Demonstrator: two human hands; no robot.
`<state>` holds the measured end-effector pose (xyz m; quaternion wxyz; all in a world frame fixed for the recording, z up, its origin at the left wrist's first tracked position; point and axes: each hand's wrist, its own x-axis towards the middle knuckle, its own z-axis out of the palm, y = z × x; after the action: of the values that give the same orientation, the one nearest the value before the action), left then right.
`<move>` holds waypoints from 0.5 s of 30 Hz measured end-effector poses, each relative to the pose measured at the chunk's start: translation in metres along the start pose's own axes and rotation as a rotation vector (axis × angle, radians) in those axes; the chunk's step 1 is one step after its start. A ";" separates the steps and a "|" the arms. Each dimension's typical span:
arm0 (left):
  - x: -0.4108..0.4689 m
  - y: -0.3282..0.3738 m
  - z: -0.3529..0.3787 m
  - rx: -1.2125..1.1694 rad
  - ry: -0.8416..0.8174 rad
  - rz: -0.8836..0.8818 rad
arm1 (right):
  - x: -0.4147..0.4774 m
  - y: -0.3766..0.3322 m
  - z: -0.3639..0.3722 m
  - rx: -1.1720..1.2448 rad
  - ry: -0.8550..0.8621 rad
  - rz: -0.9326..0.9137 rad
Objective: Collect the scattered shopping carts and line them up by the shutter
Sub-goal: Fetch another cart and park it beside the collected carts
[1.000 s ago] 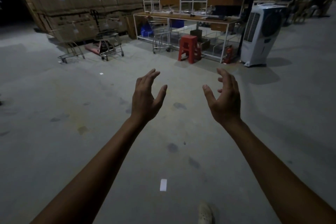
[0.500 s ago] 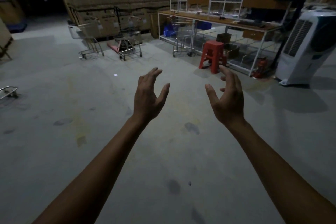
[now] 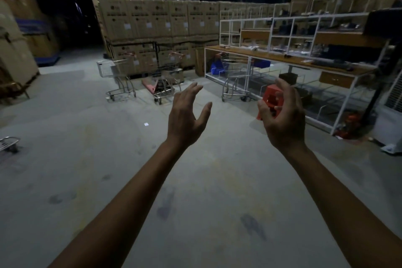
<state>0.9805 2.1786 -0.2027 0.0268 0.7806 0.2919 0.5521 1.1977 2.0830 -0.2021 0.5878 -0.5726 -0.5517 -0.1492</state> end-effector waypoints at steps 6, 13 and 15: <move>0.090 -0.097 0.077 0.018 -0.042 0.001 | 0.086 0.082 0.104 0.011 0.017 0.043; 0.178 -0.215 0.204 0.046 -0.033 0.012 | 0.180 0.218 0.226 0.045 0.033 0.013; 0.212 -0.245 0.246 0.064 -0.025 0.032 | 0.217 0.263 0.258 0.049 0.030 0.014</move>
<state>1.1388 2.5535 -0.2082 -0.0031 0.7925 0.2965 0.5329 1.3620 2.4769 -0.2257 0.6110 -0.5596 -0.5421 -0.1403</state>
